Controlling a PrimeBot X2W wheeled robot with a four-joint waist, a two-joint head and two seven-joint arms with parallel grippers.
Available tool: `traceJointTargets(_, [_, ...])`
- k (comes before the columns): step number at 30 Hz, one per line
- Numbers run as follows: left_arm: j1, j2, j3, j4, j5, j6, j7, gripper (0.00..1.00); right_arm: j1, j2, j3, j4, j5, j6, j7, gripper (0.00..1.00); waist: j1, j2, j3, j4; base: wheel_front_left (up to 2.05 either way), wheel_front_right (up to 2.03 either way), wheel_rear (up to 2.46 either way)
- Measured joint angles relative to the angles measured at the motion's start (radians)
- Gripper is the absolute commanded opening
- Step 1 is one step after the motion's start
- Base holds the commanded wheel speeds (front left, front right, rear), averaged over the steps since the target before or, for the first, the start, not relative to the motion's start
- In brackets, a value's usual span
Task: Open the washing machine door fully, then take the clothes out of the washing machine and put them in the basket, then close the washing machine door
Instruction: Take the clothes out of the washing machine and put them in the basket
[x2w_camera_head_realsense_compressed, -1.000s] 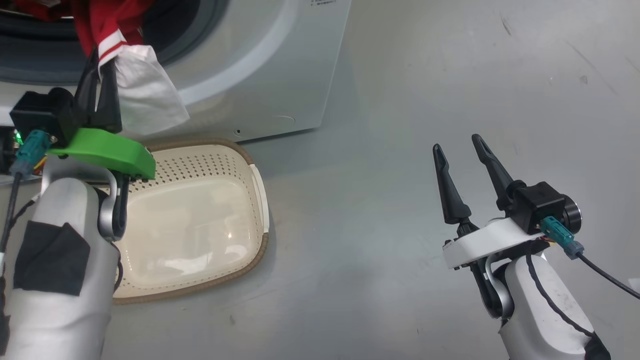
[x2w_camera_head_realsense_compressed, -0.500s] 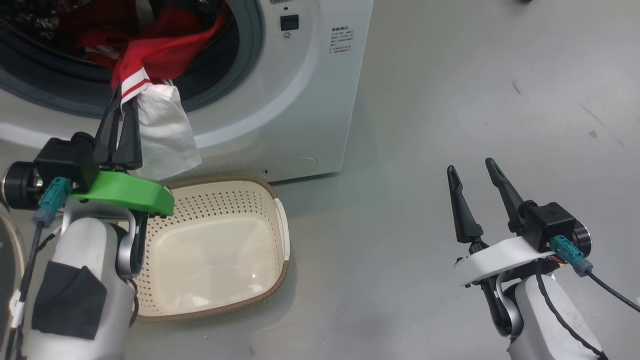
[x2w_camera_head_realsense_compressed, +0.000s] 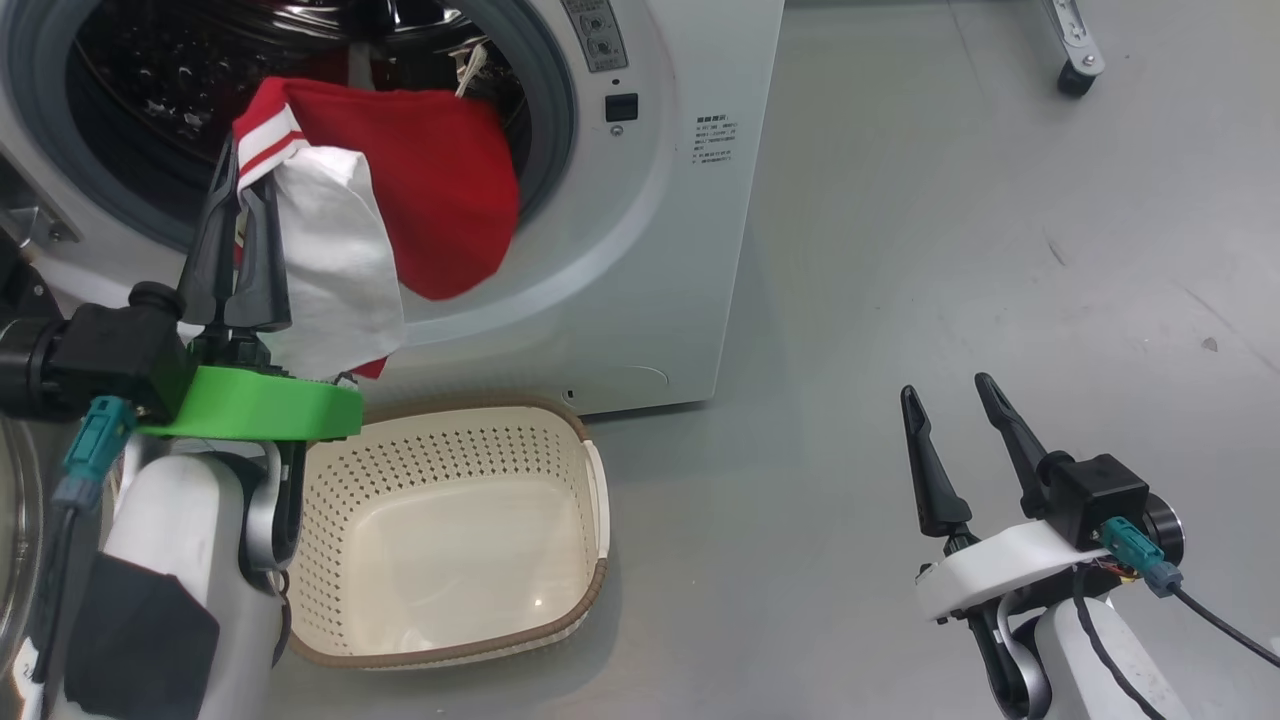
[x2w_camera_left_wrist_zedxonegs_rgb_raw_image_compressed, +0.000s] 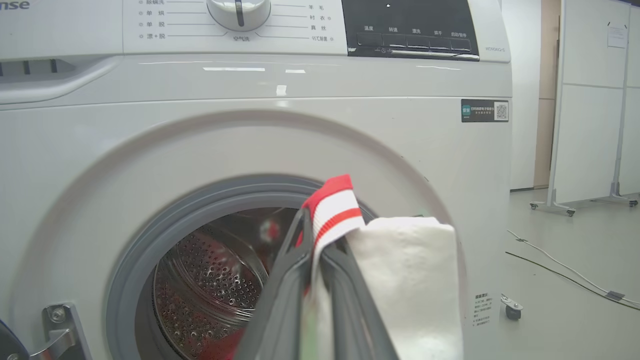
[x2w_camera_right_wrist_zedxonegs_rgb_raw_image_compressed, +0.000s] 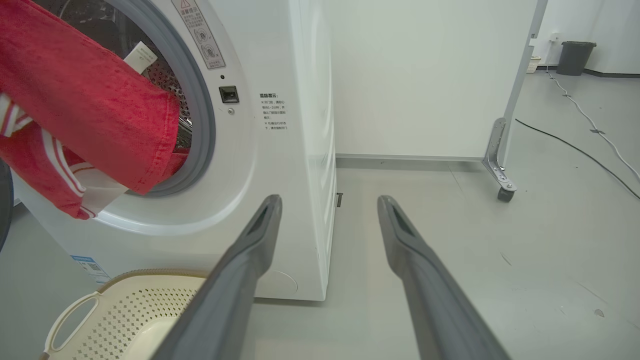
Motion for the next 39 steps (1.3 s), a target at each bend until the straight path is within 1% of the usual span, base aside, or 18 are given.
traceJointTargets(5, [0.030, 0.000, 0.010, -0.073, 0.015, 0.010, 0.000, 0.00, 0.008, 0.000, 0.000, 0.001, 0.000, 0.000, 0.000, 1.00, 0.0000, 0.0000, -0.025, 0.010, 0.00, 0.00, 0.00])
traceJointTargets(8, [0.056, 0.000, 0.011, -0.098, 0.015, 0.016, 0.000, 0.00, 0.020, 0.000, 0.000, 0.001, 0.000, 0.008, 0.000, 1.00, 0.0000, 0.0000, -0.038, 0.014, 0.00, 0.00, 0.00])
traceJointTargets(11, [0.098, 0.000, 0.016, -0.111, 0.014, 0.021, 0.000, 0.00, 0.025, 0.000, 0.003, 0.000, 0.000, 0.009, 0.000, 1.00, 0.0000, 0.0000, -0.045, 0.017, 0.00, 0.00, 0.00])
traceJointTargets(17, [0.189, -0.004, 0.022, -0.111, 0.012, 0.035, 0.000, 0.00, 0.028, 0.000, 0.004, -0.001, 0.000, 0.012, 0.000, 1.00, 0.0000, 0.0000, -0.049, 0.014, 0.00, 0.00, 0.00])
traceJointTargets(18, [0.205, -0.006, 0.022, -0.109, 0.010, 0.035, 0.001, 0.00, 0.030, 0.000, 0.004, -0.001, 0.000, 0.017, 0.000, 1.00, 0.0000, 0.0000, -0.049, 0.014, 0.00, 0.00, 0.00])
traceJointTargets(25, [0.297, -0.019, 0.014, -0.082, -0.004, 0.040, 0.021, 0.00, 0.041, 0.000, 0.010, -0.006, -0.002, 0.017, 0.000, 1.00, 0.0000, 0.0000, -0.041, 0.005, 0.00, 0.00, 0.00])
traceJointTargets(36, [0.313, -0.028, 0.000, -0.048, -0.024, 0.041, 0.046, 0.00, 0.035, 0.000, 0.016, -0.047, -0.016, 0.018, 0.000, 1.00, 0.0000, 0.0000, 0.033, -0.017, 0.00, 0.00, 0.00])
traceJointTargets(39, [0.312, -0.028, -0.002, -0.010, -0.040, 0.040, 0.058, 0.00, 0.023, 0.000, 0.017, -0.057, -0.019, 0.026, 0.000, 1.00, 0.0001, 0.0000, 0.067, -0.024, 0.00, 0.00, 0.00])
